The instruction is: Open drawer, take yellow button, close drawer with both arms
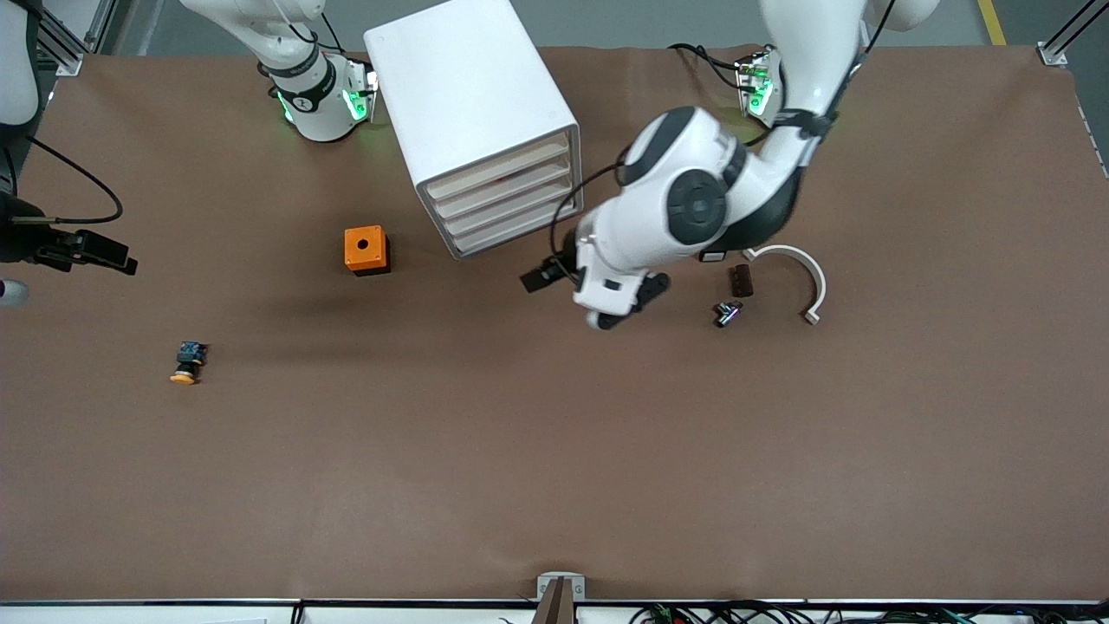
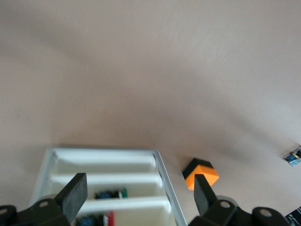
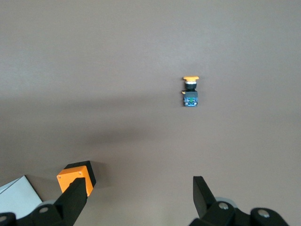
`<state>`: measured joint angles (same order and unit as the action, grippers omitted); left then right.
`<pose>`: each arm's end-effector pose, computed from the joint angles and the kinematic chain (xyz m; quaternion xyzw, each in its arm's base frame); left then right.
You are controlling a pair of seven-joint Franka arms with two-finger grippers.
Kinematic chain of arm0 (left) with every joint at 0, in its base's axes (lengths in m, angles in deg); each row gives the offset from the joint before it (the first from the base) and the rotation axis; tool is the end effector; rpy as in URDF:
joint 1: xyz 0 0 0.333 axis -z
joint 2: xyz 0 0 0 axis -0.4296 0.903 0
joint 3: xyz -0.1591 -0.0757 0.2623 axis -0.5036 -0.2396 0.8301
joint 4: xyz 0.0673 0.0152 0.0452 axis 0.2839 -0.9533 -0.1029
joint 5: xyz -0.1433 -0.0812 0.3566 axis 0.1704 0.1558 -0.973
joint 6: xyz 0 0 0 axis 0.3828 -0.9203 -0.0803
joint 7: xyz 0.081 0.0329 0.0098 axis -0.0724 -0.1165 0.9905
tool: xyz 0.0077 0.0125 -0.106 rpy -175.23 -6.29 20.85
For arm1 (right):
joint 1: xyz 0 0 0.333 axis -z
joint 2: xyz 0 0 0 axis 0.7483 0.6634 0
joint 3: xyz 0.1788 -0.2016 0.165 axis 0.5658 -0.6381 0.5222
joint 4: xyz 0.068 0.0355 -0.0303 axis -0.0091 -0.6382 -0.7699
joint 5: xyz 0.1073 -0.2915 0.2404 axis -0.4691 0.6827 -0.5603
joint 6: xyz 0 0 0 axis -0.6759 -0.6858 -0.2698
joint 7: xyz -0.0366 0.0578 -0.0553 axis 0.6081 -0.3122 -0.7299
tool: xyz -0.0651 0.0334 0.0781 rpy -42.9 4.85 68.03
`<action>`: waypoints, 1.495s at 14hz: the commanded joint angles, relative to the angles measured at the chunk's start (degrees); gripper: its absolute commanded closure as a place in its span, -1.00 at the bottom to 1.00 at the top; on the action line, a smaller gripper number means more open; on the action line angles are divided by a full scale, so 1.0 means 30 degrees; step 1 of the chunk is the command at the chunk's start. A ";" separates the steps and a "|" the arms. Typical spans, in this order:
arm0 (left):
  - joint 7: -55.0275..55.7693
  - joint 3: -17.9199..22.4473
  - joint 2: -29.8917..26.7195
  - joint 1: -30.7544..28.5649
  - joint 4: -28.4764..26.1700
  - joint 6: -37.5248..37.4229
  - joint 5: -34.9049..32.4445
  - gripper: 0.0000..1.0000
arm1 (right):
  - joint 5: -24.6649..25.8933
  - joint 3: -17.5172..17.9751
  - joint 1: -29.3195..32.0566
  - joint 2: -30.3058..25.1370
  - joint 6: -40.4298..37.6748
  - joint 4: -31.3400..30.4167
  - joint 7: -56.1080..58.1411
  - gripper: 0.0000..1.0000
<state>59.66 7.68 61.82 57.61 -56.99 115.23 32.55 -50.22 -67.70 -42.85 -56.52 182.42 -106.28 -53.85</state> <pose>0.5645 -0.4277 0.4502 0.9356 0.2674 -0.1512 0.1741 0.5597 -0.0845 0.5350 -0.9989 0.0273 0.0359 0.0112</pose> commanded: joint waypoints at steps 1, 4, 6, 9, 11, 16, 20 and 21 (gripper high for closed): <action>-0.2916 -0.0128 -0.1336 -0.1894 -0.0164 -0.1758 -0.0871 -1.00 | 0.0526 0.0065 -0.0658 0.0124 -0.0376 0.0803 -0.0321 -1.00; -0.6465 -0.0128 -0.2742 -0.4182 -0.0310 -0.4659 -0.1776 -1.00 | 0.0527 0.0036 -0.0895 0.0124 -0.1339 0.0950 -0.1253 -1.00; -0.7961 -0.0128 -0.3329 -0.5559 -0.0339 -0.6562 -0.2684 -1.00 | 0.0672 0.0065 -0.0954 0.0241 -0.2448 0.2145 -0.1260 -1.00; -1.2054 -0.0186 -0.4499 -0.8105 -0.0485 -0.9026 -0.3216 -1.00 | 0.0703 0.0036 -0.0837 0.0447 -0.4473 0.5571 -0.1259 -1.00; -1.5044 -0.0187 -0.5612 -0.9835 -0.1272 -0.9355 -0.3303 -1.00 | 0.0499 0.0036 -0.0807 0.0505 -0.4390 0.5757 -0.1550 -1.00; -1.6494 0.1363 -0.6700 -0.9814 -0.1921 -0.9122 -0.5409 -1.00 | -0.0703 -0.0111 -0.0749 0.0097 -0.7200 0.5697 -0.1465 -1.00; -1.6842 0.2303 -0.6962 -0.9081 -0.3118 -0.6317 -0.7550 -1.00 | -0.0090 0.0620 -0.1188 -0.0518 -0.7815 0.6196 -0.1462 -1.00; -1.7397 0.2826 -0.7081 -0.8936 -0.3558 -0.5525 -0.7552 -1.00 | -0.0088 0.0593 -0.1188 -0.0810 -0.7963 0.6196 -0.1492 -1.00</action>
<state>10.05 13.75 42.94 29.43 -63.65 94.31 11.28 -51.26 -66.25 -45.81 -57.24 159.95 -88.29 -57.63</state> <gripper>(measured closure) 0.000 0.000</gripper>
